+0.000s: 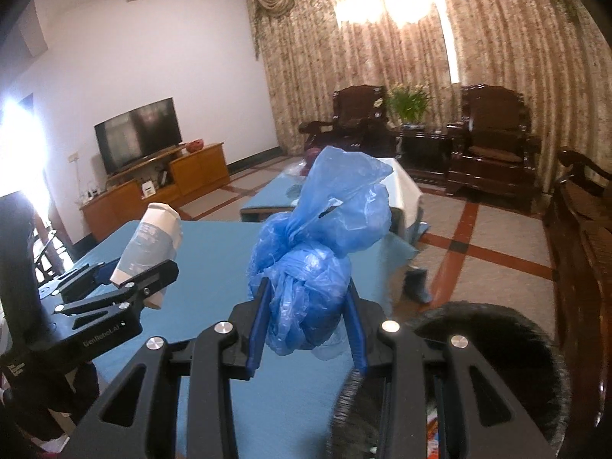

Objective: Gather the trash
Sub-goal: 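Carry the cup and blue bags over the bin and open both tools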

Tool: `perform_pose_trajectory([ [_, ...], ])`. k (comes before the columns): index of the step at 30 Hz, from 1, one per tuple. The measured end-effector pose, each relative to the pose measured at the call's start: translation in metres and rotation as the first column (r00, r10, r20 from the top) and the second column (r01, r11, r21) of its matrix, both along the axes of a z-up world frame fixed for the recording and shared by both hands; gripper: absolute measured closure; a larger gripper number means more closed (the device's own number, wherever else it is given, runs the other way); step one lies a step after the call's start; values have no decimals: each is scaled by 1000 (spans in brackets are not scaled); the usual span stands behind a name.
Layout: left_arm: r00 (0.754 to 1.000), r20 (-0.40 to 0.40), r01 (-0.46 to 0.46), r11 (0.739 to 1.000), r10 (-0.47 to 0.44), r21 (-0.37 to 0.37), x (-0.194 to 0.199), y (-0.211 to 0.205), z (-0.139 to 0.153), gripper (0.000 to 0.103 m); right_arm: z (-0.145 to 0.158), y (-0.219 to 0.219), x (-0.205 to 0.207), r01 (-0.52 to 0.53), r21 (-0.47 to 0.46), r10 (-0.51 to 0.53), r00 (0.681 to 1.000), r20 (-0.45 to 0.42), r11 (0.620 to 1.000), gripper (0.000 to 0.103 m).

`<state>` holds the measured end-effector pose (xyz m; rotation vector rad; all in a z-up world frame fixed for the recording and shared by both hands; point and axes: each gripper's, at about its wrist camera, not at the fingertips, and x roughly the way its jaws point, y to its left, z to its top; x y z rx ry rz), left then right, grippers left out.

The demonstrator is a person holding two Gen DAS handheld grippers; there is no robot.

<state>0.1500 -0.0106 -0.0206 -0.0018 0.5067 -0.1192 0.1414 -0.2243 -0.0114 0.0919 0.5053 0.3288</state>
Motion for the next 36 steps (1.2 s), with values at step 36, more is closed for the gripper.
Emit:
perform_pose_trajectory([
  [36, 907, -72, 412, 910, -414, -41, 44, -205, -61, 44, -46, -169, -21, 348, -94, -355, 931, -85, 933, 67],
])
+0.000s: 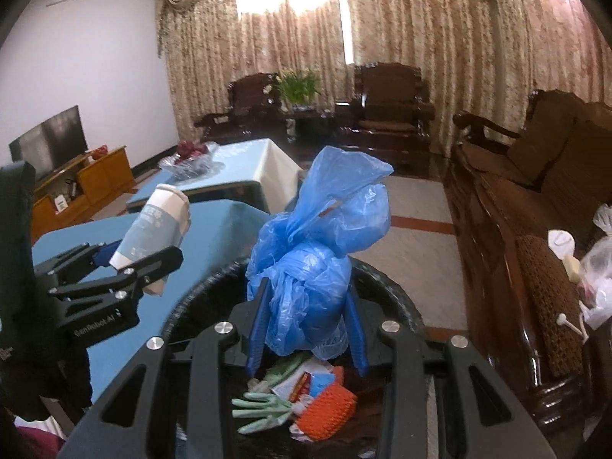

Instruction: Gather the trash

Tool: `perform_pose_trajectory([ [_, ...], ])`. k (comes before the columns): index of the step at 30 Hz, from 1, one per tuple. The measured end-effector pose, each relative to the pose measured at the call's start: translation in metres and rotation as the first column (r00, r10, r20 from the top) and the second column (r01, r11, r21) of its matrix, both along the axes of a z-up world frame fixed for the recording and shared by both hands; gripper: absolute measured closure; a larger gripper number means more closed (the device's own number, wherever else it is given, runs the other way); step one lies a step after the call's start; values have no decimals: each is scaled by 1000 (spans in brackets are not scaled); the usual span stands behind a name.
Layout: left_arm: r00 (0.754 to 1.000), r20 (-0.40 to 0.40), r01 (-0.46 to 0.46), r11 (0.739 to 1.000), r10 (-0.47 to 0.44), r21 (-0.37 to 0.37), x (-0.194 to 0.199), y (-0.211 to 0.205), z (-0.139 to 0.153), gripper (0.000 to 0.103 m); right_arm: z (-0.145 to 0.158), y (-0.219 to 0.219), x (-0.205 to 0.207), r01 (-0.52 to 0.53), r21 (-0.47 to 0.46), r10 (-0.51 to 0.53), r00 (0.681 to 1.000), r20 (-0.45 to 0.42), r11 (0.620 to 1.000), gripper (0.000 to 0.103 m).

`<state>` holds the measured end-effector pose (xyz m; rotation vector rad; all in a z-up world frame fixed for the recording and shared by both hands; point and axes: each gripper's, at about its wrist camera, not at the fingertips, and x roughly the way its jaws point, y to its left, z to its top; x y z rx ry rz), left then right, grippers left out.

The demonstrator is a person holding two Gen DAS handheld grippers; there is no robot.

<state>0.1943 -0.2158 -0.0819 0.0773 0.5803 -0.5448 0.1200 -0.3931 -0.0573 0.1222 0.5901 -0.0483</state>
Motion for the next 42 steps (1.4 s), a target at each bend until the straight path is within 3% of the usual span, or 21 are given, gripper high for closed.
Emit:
perform_pose_trajectory([
  [8, 998, -41, 46, 999, -45, 22, 11, -22, -25, 43, -39, -22, 10, 45, -2, -45, 996, -79, 999, 67],
  [14, 994, -86, 70, 997, -67, 31, 18, -26, -38, 37, -61, -32, 13, 68, 8, -66, 990, -125, 998, 59],
  [16, 994, -87, 73, 997, -71, 25, 18, -25, -37, 25, -64, -35, 11, 85, 14, -83, 988, -131, 996, 45],
  [18, 994, -88, 71, 997, -70, 15, 18, -22, -35, 23, -65, -36, 7, 94, 12, -92, 988, -126, 995, 39],
  [24, 995, -82, 50, 999, -50, -5, 15, -7, -23, 15, -54, -34, -1, 118, -11, -119, 988, -100, 993, 5],
  [30, 998, -66, 2, 1000, -2, 1, 7, 19, -2, 8, -34, -22, -10, 93, -2, -93, 993, -65, 996, 6],
  [35, 998, -49, -41, 999, 42, 13, -7, 41, 14, 7, -13, -7, -14, 57, 54, -55, 998, -35, 997, 6],
  [42, 991, -30, -128, 991, 129, 45, -26, 78, 39, 5, 15, 23, -20, -7, 51, 7, 1000, 0, 999, 6],
])
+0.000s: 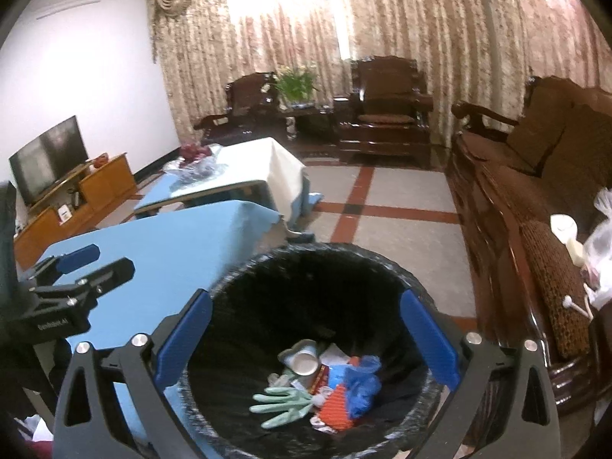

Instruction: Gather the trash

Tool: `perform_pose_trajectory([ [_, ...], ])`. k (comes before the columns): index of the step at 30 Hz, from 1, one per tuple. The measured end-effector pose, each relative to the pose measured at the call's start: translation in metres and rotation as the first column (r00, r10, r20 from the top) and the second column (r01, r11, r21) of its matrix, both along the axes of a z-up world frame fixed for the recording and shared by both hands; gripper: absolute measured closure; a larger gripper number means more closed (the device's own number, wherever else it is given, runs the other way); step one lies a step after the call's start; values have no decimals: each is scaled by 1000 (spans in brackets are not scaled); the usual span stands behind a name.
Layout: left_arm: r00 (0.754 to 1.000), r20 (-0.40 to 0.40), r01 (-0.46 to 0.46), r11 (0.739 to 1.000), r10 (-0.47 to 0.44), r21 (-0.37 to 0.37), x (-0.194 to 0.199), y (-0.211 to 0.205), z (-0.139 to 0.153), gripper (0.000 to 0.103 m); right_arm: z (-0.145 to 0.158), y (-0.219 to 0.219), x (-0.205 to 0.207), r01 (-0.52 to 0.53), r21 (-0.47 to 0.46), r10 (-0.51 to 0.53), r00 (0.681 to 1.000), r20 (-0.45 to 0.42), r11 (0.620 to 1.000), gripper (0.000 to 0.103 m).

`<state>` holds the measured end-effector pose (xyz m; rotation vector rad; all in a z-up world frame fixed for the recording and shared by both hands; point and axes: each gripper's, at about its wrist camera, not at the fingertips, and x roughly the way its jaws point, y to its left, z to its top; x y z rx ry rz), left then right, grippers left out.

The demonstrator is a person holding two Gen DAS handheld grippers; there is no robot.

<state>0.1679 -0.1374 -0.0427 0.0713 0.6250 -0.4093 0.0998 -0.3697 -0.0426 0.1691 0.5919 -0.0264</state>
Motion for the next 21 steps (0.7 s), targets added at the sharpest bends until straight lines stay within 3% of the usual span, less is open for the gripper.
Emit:
perform_pose_trajectory([
  [21, 989, 78, -122, 992, 123, -23, -57, 71, 72, 5, 72, 66, -37, -73, -19, 74, 993, 88, 997, 6],
])
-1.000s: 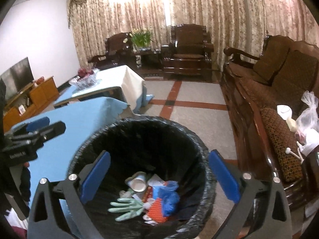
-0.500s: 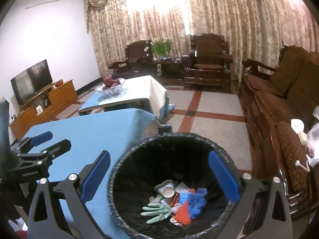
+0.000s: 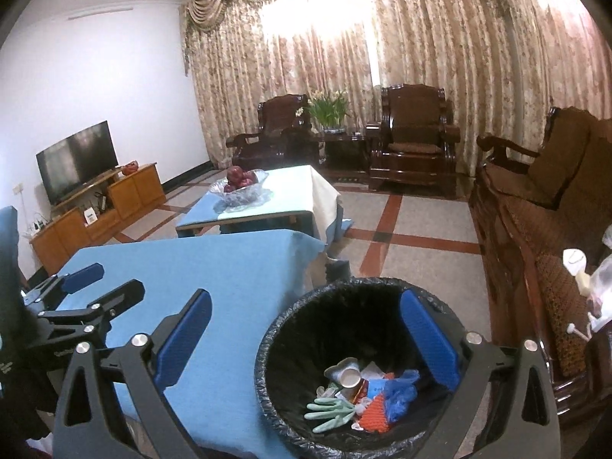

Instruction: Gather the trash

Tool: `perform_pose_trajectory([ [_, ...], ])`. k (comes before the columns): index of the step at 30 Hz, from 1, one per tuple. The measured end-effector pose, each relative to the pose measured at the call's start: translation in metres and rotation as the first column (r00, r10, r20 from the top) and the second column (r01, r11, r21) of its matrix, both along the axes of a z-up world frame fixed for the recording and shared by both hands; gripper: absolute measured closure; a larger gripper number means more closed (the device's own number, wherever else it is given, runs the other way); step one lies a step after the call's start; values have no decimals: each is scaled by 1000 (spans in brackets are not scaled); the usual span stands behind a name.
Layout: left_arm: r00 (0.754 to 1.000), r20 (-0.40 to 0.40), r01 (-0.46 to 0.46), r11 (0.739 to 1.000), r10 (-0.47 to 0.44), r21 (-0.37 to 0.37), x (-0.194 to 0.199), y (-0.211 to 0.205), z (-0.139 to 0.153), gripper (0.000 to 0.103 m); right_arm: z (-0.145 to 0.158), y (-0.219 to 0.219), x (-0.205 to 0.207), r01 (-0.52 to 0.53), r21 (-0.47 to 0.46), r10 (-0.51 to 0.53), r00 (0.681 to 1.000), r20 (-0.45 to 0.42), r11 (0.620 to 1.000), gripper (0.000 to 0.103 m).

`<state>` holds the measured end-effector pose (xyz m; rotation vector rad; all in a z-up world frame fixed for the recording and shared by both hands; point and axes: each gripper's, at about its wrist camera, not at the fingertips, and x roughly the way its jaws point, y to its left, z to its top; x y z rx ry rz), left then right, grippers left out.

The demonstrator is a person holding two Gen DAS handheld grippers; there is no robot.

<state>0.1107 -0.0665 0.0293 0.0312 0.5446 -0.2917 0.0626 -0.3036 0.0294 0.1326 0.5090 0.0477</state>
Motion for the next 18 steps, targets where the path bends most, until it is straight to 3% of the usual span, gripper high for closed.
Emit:
perform_pose_trajectory([
  [18, 997, 71, -36, 999, 37, -14, -19, 16, 22, 5, 17, 15, -11, 3, -44, -2, 999, 35, 999, 6],
])
